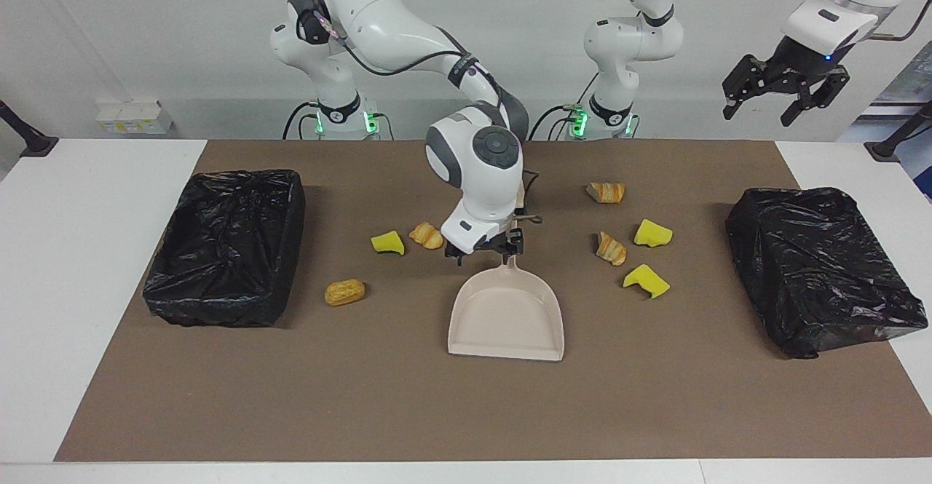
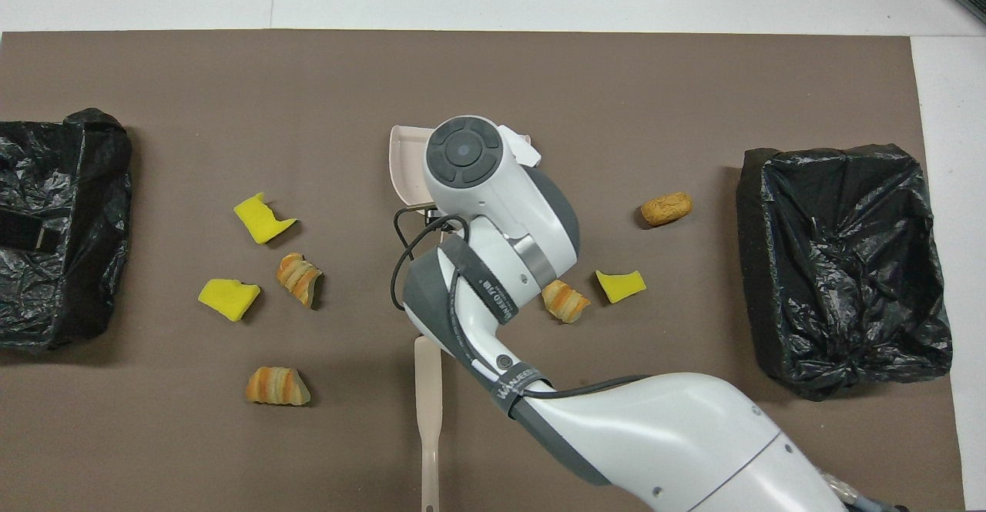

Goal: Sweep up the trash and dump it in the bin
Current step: 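Reach the right gripper to the beige dustpan handle and grasp it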

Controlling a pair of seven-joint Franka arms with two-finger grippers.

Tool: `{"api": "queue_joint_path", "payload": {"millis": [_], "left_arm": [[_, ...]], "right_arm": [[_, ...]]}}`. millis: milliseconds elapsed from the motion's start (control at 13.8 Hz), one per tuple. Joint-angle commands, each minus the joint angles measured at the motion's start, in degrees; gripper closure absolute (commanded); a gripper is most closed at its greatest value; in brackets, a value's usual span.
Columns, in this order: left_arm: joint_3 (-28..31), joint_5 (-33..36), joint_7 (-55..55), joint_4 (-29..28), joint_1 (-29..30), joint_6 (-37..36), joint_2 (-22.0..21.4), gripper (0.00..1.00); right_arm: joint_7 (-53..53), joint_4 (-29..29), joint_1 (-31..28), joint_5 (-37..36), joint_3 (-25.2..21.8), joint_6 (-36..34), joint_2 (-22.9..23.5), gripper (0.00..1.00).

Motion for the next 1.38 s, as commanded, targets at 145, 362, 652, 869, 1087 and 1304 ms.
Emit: {"api": "queue_joint_path", "payload": {"millis": [145, 362, 652, 869, 1087, 1304], "left_arm": [[0.27, 0.22, 0.11, -6.32, -0.77, 0.98, -4.43, 0.00], [0.27, 0.22, 0.02, -6.58, -0.77, 0.90, -4.52, 0.00], [0.27, 0.22, 0.03, -8.69, -0.77, 1.60, -5.93, 0.00], [0.27, 0.22, 0.02, -10.53, -1.03, 1.69, -6.98, 0.00], [0.10, 0.22, 0.29, -12.82, -1.74, 3.88, -8.21, 0.00], [0.01, 0.22, 0.64, -14.66, -2.69, 4.32, -8.48, 0.00]], "right_arm": [[1.33, 3.26, 2.64, -1.38, 0.15, -0.87, 0.91, 0.09], [0.81, 3.35, 2.38, -1.38, 0.15, -1.14, 0.74, 0.09], [5.27, 3.09, 2.38, 1.08, 1.03, 0.80, 0.04, 0.17], [13.26, 2.91, 3.00, 3.27, 1.11, 0.53, -0.32, 0.19], [16.18, 1.43, 4.05, 4.42, 1.11, 0.80, -1.19, 0.23], [18.11, -0.16, 5.36, 4.34, 1.11, 1.32, -1.28, 0.27]]}}
